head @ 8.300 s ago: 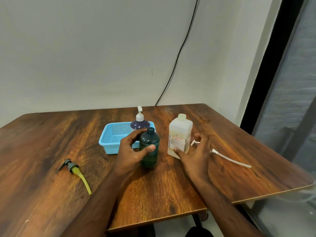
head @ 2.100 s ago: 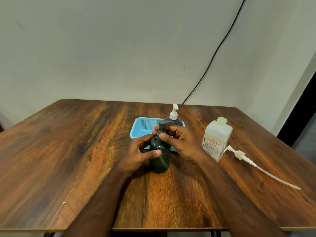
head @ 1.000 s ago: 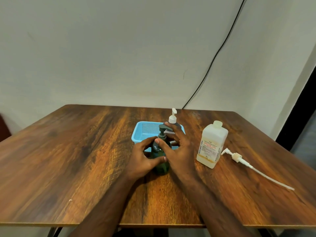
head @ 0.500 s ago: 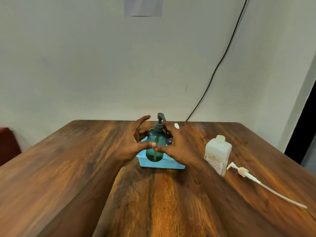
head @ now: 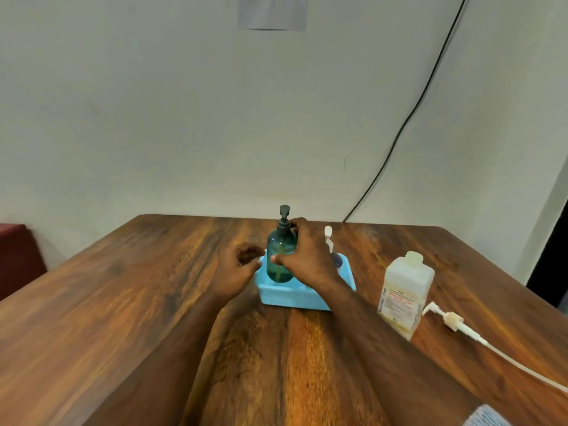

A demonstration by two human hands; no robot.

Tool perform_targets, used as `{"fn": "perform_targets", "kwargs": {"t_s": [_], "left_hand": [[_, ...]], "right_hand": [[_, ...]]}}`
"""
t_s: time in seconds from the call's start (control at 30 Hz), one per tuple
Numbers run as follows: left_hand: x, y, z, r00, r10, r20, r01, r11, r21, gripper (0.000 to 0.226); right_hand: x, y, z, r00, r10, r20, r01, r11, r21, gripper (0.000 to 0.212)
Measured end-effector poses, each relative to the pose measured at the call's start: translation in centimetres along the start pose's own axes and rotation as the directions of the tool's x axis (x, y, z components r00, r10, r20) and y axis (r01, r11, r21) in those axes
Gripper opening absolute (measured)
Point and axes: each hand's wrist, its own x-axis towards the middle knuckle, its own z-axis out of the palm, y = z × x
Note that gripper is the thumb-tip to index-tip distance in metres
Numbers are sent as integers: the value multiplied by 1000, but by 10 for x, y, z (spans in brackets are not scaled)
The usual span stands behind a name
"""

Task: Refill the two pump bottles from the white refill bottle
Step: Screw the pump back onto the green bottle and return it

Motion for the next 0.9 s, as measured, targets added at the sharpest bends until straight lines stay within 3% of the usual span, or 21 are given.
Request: {"fn": "perform_targets", "kwargs": {"t_s": [0.1, 0.2, 0.53, 0.73, 0.9], "left_hand": [[1, -7, -3, 999, 25, 31, -29, 987, 155, 25], [2, -9, -3, 999, 32, 27, -36, 985, 167, 27], [3, -7, -10, 994, 103, -32, -86, 937, 338, 17], [-5, 4, -11, 983, 176, -50, -148, 928, 343, 11], [-12, 20, 3, 966, 243, -83, -209, 932, 295, 5]], "right_hand": [[8, -4, 14, 999, 24, 43, -20, 994, -106, 69], [10, -2, 27, 992, 99, 75, -83, 978, -192, 67], [8, 7, 35, 980, 187, 73, -169, 964, -205, 58], [-10, -5, 18, 993, 112, -34, -116, 979, -165, 42], [-40, -2, -10, 955, -9, -296, -12, 997, -70, 14]]}}
